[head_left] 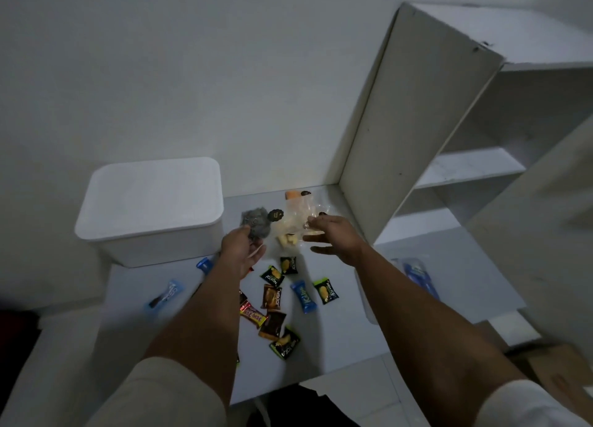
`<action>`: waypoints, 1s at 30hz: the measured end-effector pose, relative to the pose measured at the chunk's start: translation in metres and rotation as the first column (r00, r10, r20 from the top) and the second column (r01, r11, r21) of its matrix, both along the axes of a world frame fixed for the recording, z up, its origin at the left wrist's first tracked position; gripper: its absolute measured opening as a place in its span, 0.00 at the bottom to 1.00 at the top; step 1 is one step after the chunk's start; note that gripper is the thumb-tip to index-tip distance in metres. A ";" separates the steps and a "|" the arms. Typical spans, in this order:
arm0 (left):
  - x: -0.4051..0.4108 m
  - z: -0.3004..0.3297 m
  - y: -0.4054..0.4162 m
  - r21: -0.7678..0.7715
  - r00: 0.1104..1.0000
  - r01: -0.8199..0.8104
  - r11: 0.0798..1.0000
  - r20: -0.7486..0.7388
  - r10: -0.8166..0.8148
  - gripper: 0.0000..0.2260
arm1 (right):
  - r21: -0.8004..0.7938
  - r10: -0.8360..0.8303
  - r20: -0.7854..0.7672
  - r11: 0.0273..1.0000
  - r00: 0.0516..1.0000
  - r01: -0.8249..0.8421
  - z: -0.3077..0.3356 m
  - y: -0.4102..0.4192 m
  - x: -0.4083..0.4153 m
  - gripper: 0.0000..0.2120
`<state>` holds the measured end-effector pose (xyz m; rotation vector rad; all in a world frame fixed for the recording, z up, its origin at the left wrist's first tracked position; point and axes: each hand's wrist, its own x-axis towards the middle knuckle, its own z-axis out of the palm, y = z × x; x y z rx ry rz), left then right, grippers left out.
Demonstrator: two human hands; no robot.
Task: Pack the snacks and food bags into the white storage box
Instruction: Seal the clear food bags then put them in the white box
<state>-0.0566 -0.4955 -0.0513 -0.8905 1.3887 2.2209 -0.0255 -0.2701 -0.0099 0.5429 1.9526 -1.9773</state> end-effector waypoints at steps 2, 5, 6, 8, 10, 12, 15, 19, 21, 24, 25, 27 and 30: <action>0.008 0.002 0.001 0.017 1.000 0.020 1.000 -0.005 -0.020 0.11 | -0.119 -0.076 0.002 0.990 0.997 0.076 0.004 0.003 0.007 0.15; 0.019 0.004 0.003 0.013 0.998 0.058 0.998 0.003 -0.058 0.10 | -0.130 -0.137 -0.027 0.983 0.990 0.132 0.007 0.006 0.008 0.13; 0.021 0.002 0.004 -0.004 0.997 0.080 0.997 0.011 -0.080 0.10 | -0.088 -0.134 -0.050 0.988 0.990 0.129 0.007 0.007 0.008 0.11; 0.025 -0.002 0.007 -0.090 0.987 0.156 0.984 0.045 -0.152 0.11 | -0.010 -0.129 -0.096 0.992 0.987 0.128 0.006 0.009 0.005 0.09; 0.026 -0.005 0.013 -0.283 0.956 0.294 0.913 0.089 -0.280 0.14 | 0.054 -0.110 -0.143 0.991 0.984 0.119 0.005 0.009 -0.002 0.07; 0.023 -0.008 0.019 -0.579 0.897 0.415 0.702 0.129 -0.424 0.19 | 0.124 -0.071 -0.172 0.988 0.983 0.093 0.002 0.009 -0.011 0.03; 0.013 -0.004 0.036 -0.769 0.876 0.347 0.537 0.061 -0.479 0.25 | 0.311 0.038 -0.196 0.950 0.980 0.025 -0.008 0.012 -0.030 0.04; -0.002 0.022 0.076 -0.583 0.911 0.289 0.760 -0.077 -0.406 0.27 | 0.530 0.150 -0.248 0.848 0.957 0.004 -0.015 0.027 -0.047 0.11; -0.010 0.034 0.097 -0.539 0.909 0.286 0.792 -0.110 -0.402 0.28 | 0.592 0.204 -0.251 0.806 0.946 -0.017 -0.015 0.038 -0.054 0.12; -0.020 0.041 0.122 -0.547 0.905 0.283 0.788 -0.120 -0.409 0.23 | 0.625 0.272 -0.237 0.778 0.933 -0.068 -0.016 0.053 -0.065 0.08; -0.022 0.041 0.127 -0.570 0.901 0.280 0.773 -0.121 -0.416 0.21 | 0.626 0.284 -0.235 0.776 0.930 -0.079 -0.017 0.057 -0.069 0.06; -0.026 0.042 0.136 -0.590 0.905 0.261 0.765 -0.126 -0.406 0.16 | 0.617 0.306 -0.233 0.780 0.923 -0.103 -0.020 0.062 -0.074 0.04; -0.026 0.044 0.144 -0.563 0.927 0.236 0.792 -0.115 -0.358 0.14 | 0.580 0.340 -0.241 0.801 0.909 -0.146 -0.024 0.065 -0.080 0.02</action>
